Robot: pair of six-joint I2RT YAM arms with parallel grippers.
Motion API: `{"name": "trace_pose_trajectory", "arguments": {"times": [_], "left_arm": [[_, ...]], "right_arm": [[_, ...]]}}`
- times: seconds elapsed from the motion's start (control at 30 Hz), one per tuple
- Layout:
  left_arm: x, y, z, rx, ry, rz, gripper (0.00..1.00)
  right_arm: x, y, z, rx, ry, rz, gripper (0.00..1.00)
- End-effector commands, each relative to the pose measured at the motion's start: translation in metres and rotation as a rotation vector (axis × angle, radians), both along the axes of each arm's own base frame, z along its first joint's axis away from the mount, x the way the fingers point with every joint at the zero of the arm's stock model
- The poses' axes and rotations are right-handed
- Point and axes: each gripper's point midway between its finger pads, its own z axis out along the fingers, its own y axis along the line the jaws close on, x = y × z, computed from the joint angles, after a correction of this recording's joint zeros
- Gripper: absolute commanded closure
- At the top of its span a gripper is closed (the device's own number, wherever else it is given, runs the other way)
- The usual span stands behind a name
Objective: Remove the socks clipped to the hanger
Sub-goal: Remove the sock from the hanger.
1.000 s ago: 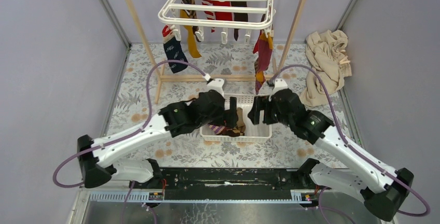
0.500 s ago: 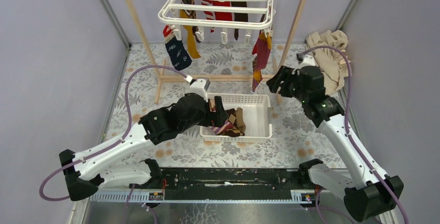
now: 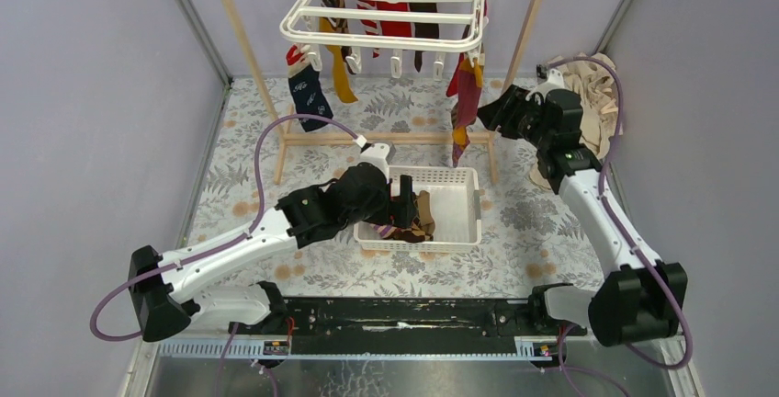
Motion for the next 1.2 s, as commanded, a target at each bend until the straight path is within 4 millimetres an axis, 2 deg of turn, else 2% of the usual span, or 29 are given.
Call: {"name": "trace_pose_trajectory", "arguments": {"times": [0.0,0.1,0.23,0.3,0.4,0.53,0.73,0.97,1.07,1.17], "left_arm": [[0.006,-0.011,0.013,-0.062,-0.039,-0.023,0.02],[0.004,-0.011,0.009,-0.063,-0.029,-0.027,0.02],[0.003,-0.013,0.007,-0.068,-0.019,-0.038,0.02],[0.003,-0.014,0.006,-0.067,-0.016,-0.043,0.02],[0.003,-0.017,0.004,-0.063,-0.01,-0.053,0.02],[0.004,-0.021,0.003,-0.065,-0.008,-0.063,0.02],[0.003,-0.028,-0.002,-0.073,0.009,-0.078,0.02],[0.003,-0.03,-0.003,-0.085,0.011,-0.08,0.02],[0.002,-0.027,-0.001,-0.095,0.006,-0.073,0.01],[0.0,-0.024,-0.002,-0.099,0.003,-0.069,0.02]], "right_arm": [[0.027,0.014,0.055,0.072,-0.191,0.093,0.4],[0.037,0.023,0.061,0.103,-0.237,0.176,0.33],[0.051,0.021,0.066,0.136,-0.281,0.226,0.22],[0.059,0.02,0.071,0.158,-0.305,0.26,0.2],[0.061,0.028,0.083,0.211,-0.347,0.363,0.19],[0.052,0.045,0.097,0.288,-0.377,0.518,0.2],[0.055,0.06,0.087,0.246,-0.328,0.536,0.25],[0.028,0.117,0.067,0.137,-0.278,0.579,0.36],[0.011,0.133,0.055,0.099,-0.242,0.569,0.38],[-0.002,0.14,0.049,0.073,-0.225,0.549,0.38]]}}
